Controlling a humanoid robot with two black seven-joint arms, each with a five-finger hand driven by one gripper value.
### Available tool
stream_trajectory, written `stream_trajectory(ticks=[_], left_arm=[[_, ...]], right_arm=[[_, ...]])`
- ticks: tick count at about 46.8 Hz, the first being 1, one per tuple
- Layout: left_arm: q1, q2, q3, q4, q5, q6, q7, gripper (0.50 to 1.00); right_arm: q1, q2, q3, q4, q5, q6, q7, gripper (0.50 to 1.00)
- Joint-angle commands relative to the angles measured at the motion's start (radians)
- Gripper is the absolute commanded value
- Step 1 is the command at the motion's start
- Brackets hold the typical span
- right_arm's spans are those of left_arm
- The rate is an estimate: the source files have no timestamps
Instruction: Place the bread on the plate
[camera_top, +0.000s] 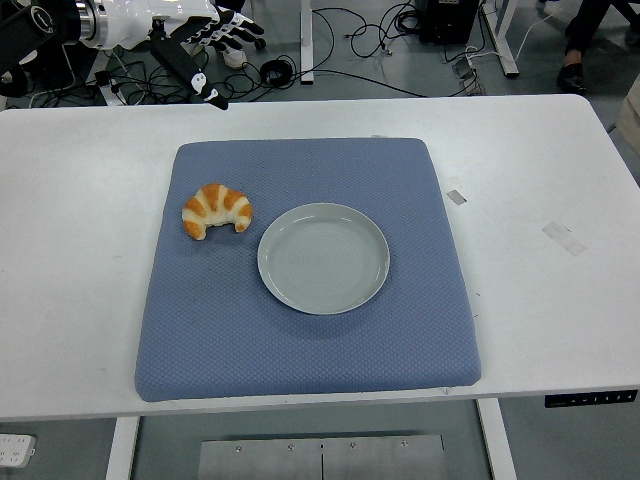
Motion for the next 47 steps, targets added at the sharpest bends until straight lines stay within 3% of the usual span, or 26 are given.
stream_trajectory(ticks=[1,23,42,47], left_arm=[[0.003,-0.001,0.000,-0.004,0.025,-0.005,0.000,0.968],[0.091,0.012,0.003,-0.062,0.160,-0.036,-0.002,0.966],[0.174,0.031,0.003,-0.078,0.235,-0.016,-0.004,0.960],[0.194,0.025,-0.003,-0.078,0.233,0.015,-0.004,0.957]], right_arm=[[0.000,0.000,-0.001,0.000,0.000,0.000,0.000,1.000],[0.000,0.000,-0.001,0.000,0.000,0.000,0.000,1.000],[0.000,0.000,-0.002,0.000,0.000,0.000,0.000,1.000],[0.000,0.000,-0.002,0.000,0.000,0.000,0.000,1.000]])
